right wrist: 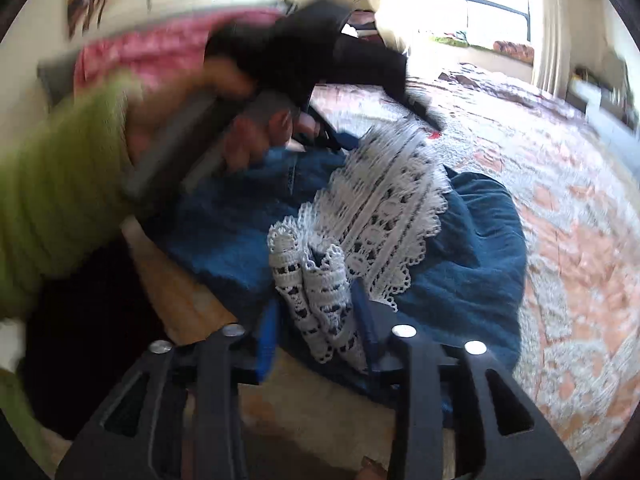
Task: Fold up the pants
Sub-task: 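Carry the lace hem over the pants with the left tool and lay it down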
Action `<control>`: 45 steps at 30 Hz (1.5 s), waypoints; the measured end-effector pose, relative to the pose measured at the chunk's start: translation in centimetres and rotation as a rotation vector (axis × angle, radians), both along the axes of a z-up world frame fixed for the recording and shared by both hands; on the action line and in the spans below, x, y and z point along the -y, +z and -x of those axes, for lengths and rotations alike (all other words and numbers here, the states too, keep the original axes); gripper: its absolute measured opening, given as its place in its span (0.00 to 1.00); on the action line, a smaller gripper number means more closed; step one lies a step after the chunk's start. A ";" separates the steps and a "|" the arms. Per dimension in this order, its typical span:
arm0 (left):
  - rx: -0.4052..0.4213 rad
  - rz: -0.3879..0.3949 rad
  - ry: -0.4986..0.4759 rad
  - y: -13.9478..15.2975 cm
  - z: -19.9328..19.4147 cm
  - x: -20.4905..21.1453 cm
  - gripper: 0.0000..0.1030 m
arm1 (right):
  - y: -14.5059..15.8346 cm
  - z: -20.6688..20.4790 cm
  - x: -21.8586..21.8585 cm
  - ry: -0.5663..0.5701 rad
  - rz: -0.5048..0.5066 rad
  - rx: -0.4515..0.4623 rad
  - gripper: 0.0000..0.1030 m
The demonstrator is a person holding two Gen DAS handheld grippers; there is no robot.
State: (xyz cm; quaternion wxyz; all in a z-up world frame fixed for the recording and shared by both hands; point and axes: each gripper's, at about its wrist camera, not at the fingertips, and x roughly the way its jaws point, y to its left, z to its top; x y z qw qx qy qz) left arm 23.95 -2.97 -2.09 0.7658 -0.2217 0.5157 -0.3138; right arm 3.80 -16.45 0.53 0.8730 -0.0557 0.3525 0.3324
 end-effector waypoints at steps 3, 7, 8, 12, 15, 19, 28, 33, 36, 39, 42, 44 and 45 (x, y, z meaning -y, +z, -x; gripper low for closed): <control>0.022 -0.029 -0.008 -0.2 0.0 0.3 0.22 | 2.0 -0.5 3.5 -0.062 -0.145 -0.014 0.57; 0.096 0.014 -0.009 1.4 0.3 -0.6 0.16 | 3.9 -3.7 7.7 -0.215 -0.210 -0.037 0.65; 0.117 0.019 -0.007 1.9 0.3 -0.7 0.15 | 4.2 -5.2 8.2 -0.249 -0.175 -0.068 0.65; 0.220 -0.029 -0.001 3.4 0.7 -1.1 0.14 | 4.3 -12.4 8.6 -0.325 -0.038 -0.129 0.65; 0.203 -0.179 0.006 2.2 0.5 -0.5 0.14 | 2.9 -16.9 8.2 -0.357 0.025 -0.156 0.65; 0.190 -0.285 0.002 0.8 0.1 0.0 0.16 | 0.2 -18.5 6.3 -0.324 0.089 -0.200 0.65; 0.214 -0.392 0.044 0.5 0.4 0.1 0.38 | -3.1 -18.3 4.5 -0.339 0.274 -0.138 0.69; 0.309 -0.432 0.097 3.5 2.0 -0.2 0.54 | -0.3 -15.7 6.1 -0.286 0.110 -0.118 0.69; 0.354 -0.459 0.137 5.1 4.0 -0.4 0.65 | 1.0 -13.1 6.0 -0.227 0.091 -0.099 0.70; 0.372 -0.458 0.175 6.1 6.3 -1.1 0.73 | 2.0 -10.2 4.9 -0.147 0.080 -0.079 0.70; 0.369 -0.441 0.216 6.7 8.9 -2.0 0.81 | 2.7 -6.9 3.4 -0.061 0.085 -0.023 0.70; 0.367 -0.418 0.223 6.6 10.7 -2.3 0.81 | 2.7 -4.8 2.5 -0.014 0.071 -0.017 0.70; 0.364 -0.416 0.227 6.5 11.6 -2.4 0.82 | 2.6 -3.9 2.0 0.004 0.072 -0.014 0.68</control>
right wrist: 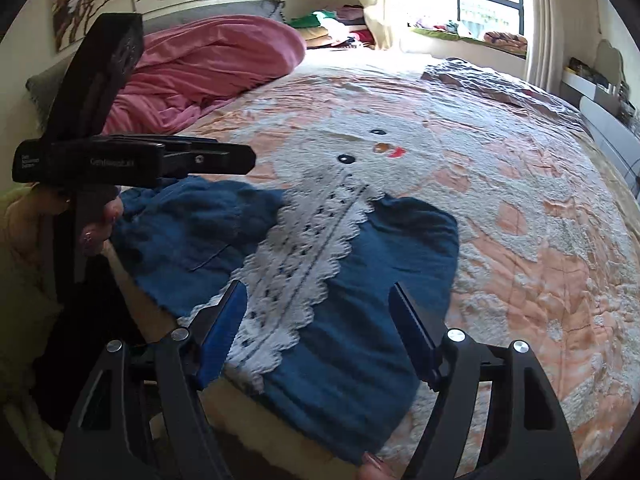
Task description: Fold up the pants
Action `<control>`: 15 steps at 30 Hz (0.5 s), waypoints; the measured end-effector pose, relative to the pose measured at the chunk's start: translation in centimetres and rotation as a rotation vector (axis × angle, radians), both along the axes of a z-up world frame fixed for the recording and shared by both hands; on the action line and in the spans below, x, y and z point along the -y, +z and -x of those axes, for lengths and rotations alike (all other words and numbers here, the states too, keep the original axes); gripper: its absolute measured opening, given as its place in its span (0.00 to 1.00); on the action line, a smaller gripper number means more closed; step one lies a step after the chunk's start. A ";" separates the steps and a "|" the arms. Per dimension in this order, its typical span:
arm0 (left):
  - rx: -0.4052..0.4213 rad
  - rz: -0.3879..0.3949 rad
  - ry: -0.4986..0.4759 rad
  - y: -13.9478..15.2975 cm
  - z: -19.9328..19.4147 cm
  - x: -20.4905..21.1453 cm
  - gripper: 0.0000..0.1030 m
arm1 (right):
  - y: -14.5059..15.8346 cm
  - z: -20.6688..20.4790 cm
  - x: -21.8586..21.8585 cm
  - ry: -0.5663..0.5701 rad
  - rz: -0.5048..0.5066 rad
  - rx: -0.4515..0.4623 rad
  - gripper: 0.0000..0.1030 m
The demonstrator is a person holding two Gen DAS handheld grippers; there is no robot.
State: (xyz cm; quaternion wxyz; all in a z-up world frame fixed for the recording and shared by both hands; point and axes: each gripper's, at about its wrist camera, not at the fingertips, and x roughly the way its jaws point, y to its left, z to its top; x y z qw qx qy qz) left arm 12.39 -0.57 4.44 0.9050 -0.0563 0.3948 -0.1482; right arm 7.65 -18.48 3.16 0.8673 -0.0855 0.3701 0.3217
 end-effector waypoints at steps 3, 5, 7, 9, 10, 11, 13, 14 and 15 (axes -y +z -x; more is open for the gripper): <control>-0.004 -0.011 0.020 -0.7 2.2 0.0 0.82 | -0.7 2.5 -1.9 0.086 0.027 0.002 0.43; -0.017 -0.020 0.040 -1.4 3.2 -0.2 0.81 | -1.5 3.3 -3.1 0.139 0.059 -0.008 0.31; -0.031 -0.031 0.048 -2.3 4.4 -0.3 0.81 | -2.5 3.6 -3.9 0.157 0.081 -0.046 0.18; -0.067 -0.033 0.054 -3.6 5.2 -0.3 0.81 | -3.3 3.6 -4.3 0.171 0.090 -0.078 0.16; -0.085 -0.032 0.048 -4.3 5.5 -0.2 0.81 | -3.7 3.7 -4.6 0.176 0.104 -0.081 0.16; -0.099 -0.044 0.050 -5.1 5.8 -0.1 0.81 | -3.9 3.7 -4.7 0.179 0.108 -0.085 0.16; -0.110 -0.075 0.051 -6.2 6.2 0.1 0.81 | -4.3 3.5 -4.8 0.173 0.099 -0.106 0.16; -0.102 -0.091 0.053 -6.5 6.3 0.2 0.81 | -4.5 3.3 -4.9 0.171 0.096 -0.112 0.16; -0.092 -0.103 0.052 -6.6 6.5 0.2 0.81 | -4.4 3.3 -5.0 0.171 0.097 -0.112 0.16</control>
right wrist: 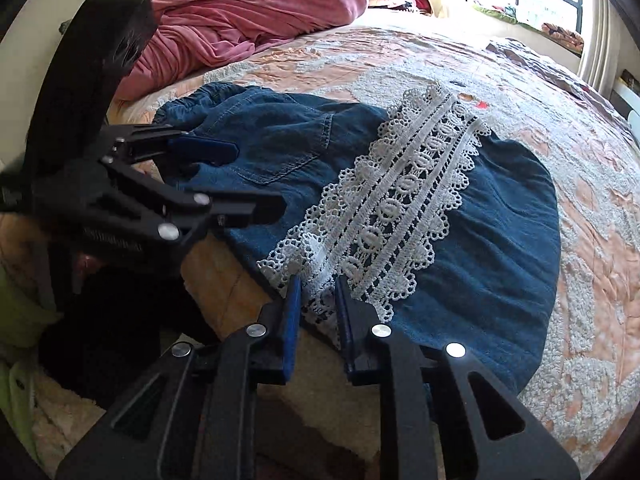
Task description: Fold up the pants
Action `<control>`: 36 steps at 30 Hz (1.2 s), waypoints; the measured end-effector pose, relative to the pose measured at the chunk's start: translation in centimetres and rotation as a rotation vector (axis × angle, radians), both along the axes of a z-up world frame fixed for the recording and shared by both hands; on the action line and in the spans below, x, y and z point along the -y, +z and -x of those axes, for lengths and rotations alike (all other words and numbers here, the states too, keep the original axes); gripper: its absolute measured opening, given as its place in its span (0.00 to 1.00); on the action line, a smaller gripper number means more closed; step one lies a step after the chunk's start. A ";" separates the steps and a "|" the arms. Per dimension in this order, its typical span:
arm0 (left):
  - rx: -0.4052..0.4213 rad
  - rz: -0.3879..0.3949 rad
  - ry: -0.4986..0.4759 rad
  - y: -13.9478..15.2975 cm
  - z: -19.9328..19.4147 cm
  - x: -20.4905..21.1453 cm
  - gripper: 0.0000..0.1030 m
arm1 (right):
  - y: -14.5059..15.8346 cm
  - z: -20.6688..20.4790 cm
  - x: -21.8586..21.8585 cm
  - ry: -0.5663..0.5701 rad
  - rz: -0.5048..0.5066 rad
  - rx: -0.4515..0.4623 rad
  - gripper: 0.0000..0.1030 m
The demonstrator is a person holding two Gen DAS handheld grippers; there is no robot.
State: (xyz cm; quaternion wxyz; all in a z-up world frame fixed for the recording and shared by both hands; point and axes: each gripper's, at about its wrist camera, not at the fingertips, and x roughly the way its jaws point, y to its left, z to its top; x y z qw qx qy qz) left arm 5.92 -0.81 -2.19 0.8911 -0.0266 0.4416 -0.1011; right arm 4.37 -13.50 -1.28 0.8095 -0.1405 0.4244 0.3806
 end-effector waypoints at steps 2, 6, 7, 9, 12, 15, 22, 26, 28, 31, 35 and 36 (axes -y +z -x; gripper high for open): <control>0.016 -0.025 -0.001 0.0 0.2 0.3 0.81 | 0.1 0.2 -0.1 0.006 0.001 0.005 0.17; 0.028 -0.008 0.010 0.7 0.6 0.1 0.81 | 0.8 0.0 1.0 0.003 -0.048 -0.003 0.18; 0.032 0.002 0.013 1.0 0.7 0.0 0.81 | 1.2 -0.1 1.6 -0.001 -0.073 -0.003 0.20; 0.044 0.003 0.023 1.5 1.0 -0.2 0.81 | 1.7 -0.2 2.6 -0.023 -0.101 0.009 0.27; 0.058 0.001 0.039 2.2 1.5 -0.3 0.81 | 2.1 -0.7 3.8 -0.072 -0.135 0.011 0.30; 0.075 0.008 0.050 2.9 2.0 -0.4 0.82 | 2.6 -1.1 4.7 -0.123 -0.167 0.016 0.50; 0.093 0.011 0.097 4.1 3.1 -1.6 0.88 | 3.4 -1.5 5.6 -0.166 -0.207 0.037 0.76; 0.100 0.015 0.121 4.5 3.7 -2.7 0.90 | 3.9 -2.3 5.6 -0.193 -0.244 0.024 0.82; 0.100 0.019 0.137 4.6 3.9 -3.2 0.90 | 4.1 -2.7 5.3 -0.204 -0.248 0.025 0.84; 0.102 0.026 0.158 4.7 4.2 -4.2 0.90 | 4.5 -3.3 4.7 -0.217 -0.240 0.025 0.88; 0.110 0.040 0.179 4.8 4.6 -5.5 0.90 | 4.9 -3.7 3.5 -0.215 -0.208 0.039 0.90; 0.112 0.043 0.185 4.8 4.6 -5.9 0.90 | 5.0 -3.9 3.2 -0.211 -0.203 0.038 0.90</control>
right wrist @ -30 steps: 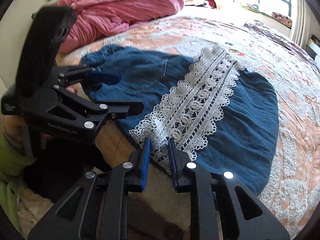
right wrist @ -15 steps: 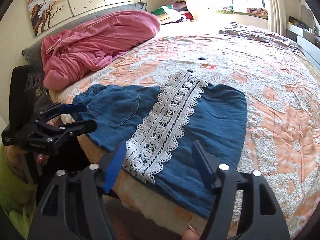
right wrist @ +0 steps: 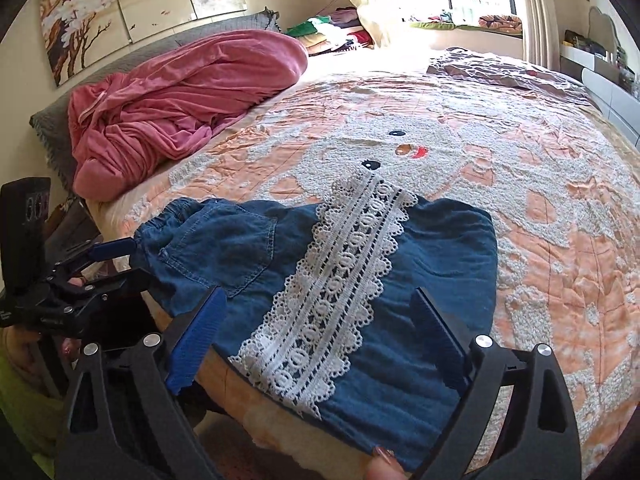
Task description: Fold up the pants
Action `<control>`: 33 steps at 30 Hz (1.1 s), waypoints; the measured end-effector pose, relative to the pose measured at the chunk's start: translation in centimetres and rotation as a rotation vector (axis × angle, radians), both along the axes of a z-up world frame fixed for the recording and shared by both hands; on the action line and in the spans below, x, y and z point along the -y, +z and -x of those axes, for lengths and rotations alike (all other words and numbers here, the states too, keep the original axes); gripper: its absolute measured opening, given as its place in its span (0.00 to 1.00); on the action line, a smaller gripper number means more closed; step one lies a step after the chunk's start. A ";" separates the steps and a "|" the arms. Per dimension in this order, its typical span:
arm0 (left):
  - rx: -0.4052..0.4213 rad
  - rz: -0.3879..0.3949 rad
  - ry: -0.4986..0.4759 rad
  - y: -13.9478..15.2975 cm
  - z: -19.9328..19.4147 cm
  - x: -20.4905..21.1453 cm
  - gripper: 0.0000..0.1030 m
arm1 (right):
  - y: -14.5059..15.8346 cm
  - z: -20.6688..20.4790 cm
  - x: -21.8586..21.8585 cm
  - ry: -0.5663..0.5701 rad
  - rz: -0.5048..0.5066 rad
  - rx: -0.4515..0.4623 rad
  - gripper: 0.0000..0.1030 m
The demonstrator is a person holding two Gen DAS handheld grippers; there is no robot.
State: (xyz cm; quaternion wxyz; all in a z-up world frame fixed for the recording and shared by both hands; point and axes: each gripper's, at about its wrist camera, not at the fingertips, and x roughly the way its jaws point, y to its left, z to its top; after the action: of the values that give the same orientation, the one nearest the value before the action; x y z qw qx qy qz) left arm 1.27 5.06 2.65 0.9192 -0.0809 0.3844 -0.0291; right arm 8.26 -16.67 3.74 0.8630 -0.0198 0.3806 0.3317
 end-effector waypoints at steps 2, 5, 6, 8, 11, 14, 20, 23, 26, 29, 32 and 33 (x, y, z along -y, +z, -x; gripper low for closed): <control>0.003 0.011 0.020 0.0 0.2 -0.9 0.91 | 0.4 -0.3 -0.9 0.011 0.014 0.006 0.90; -0.003 0.034 0.060 -0.1 0.4 -2.8 0.91 | 1.1 -1.0 -2.8 0.041 0.018 0.009 0.91; -0.007 0.043 0.073 -0.2 0.5 -3.5 0.90 | 1.3 -1.3 -3.5 0.054 0.018 0.008 0.92; -0.007 0.059 0.097 -0.4 0.7 -4.7 0.91 | 1.7 -1.9 -5.3 0.087 0.032 0.011 0.92; -0.021 0.087 0.128 -0.9 0.7 -6.4 0.91 | 2.3 -2.8 -8.3 0.136 0.068 0.025 0.92; -0.033 0.125 0.142 -1.5 0.6 -7.6 0.90 | 2.5 -4.1 -11.1 0.186 0.092 0.013 0.92; -0.061 0.187 0.119 -3.0 -0.2 -8.2 0.90 | 2.1 -6.0 -16.2 0.315 0.096 -0.064 0.92; -0.075 0.211 0.112 -3.6 -0.7 -8.2 0.90 | 1.4 -6.7 -18.6 0.375 0.115 -0.100 0.91; -0.089 0.241 0.106 -4.3 -1.1 -8.3 0.91 | 0.0 -7.4 -20.8 0.416 0.153 -0.153 0.91; -0.112 0.275 0.107 -5.1 -1.6 -8.5 0.91 | -1.8 -8.2 -22.6 0.459 0.182 -0.218 0.90; -0.121 0.287 0.112 -5.6 -2.0 -8.6 0.91 | -3.8 -8.7 -24.1 0.484 0.211 -0.267 0.85; -0.118 0.290 0.112 -5.7 -2.0 -8.6 0.90 | -4.4 -8.8 -24.4 0.494 0.202 -0.288 0.78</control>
State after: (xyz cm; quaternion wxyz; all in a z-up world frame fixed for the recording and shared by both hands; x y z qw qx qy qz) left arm 3.24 13.65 -3.02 0.8738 -0.2358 0.4244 -0.0282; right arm 17.04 7.73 -0.71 0.6871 -0.1503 0.5137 0.4913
